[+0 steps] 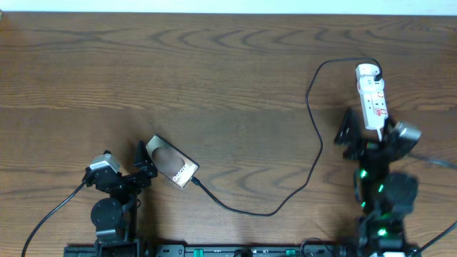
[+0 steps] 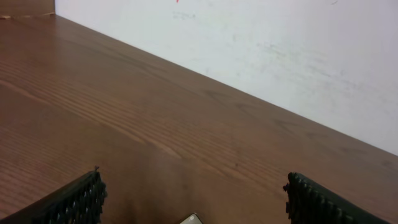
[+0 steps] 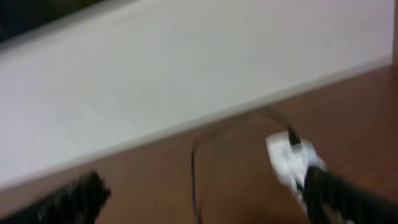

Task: Plug charger to phone and switch on socket

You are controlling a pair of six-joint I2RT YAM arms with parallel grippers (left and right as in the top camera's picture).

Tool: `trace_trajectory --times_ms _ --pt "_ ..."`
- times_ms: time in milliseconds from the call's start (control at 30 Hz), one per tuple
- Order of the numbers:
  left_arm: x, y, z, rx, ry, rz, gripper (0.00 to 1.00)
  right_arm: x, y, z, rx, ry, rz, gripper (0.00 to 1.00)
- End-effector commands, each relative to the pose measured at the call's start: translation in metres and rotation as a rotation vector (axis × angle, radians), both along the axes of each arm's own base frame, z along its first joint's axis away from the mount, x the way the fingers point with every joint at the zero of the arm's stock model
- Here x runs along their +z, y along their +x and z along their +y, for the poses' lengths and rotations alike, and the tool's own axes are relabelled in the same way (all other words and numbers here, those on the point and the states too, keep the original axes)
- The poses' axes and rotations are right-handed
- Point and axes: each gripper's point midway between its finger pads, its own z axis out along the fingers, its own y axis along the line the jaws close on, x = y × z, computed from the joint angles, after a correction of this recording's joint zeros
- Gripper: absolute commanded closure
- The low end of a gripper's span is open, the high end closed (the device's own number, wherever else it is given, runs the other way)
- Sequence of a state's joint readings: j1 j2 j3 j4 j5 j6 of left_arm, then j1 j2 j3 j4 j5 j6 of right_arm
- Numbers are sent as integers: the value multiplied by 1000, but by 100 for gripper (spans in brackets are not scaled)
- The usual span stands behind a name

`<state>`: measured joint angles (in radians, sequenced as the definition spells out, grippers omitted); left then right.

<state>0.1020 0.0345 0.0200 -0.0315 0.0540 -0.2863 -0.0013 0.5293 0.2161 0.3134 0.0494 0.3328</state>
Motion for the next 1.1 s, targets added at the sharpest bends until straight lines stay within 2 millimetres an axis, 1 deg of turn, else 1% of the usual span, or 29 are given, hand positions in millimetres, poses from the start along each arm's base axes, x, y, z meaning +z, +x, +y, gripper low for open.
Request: trace_trajectory --times_ms 0,33,167,233,267,400,467,1067 --pt "-16 -1 1 0 11 52 10 -40 -19 -1 -7 11 -52 1" --pt "-16 -1 0 -1 11 52 9 -48 -21 -4 -25 12 -10 1" --pt "-16 -1 1 0 11 52 10 -63 -30 -8 -49 9 48 1" --pt "-16 -1 0 -1 11 52 10 -77 -35 -8 -49 7 105 1" --pt "-16 -1 0 -1 11 52 10 -91 -40 -8 -49 6 159 1" --pt "-16 -1 0 -1 11 52 9 -72 -43 -2 -12 -93 81 1" --pt "-16 -1 0 -1 11 52 10 -70 -43 -3 -16 -99 74 1" --pt "-16 -1 0 -1 11 52 10 -70 -43 -3 -17 -99 75 1"
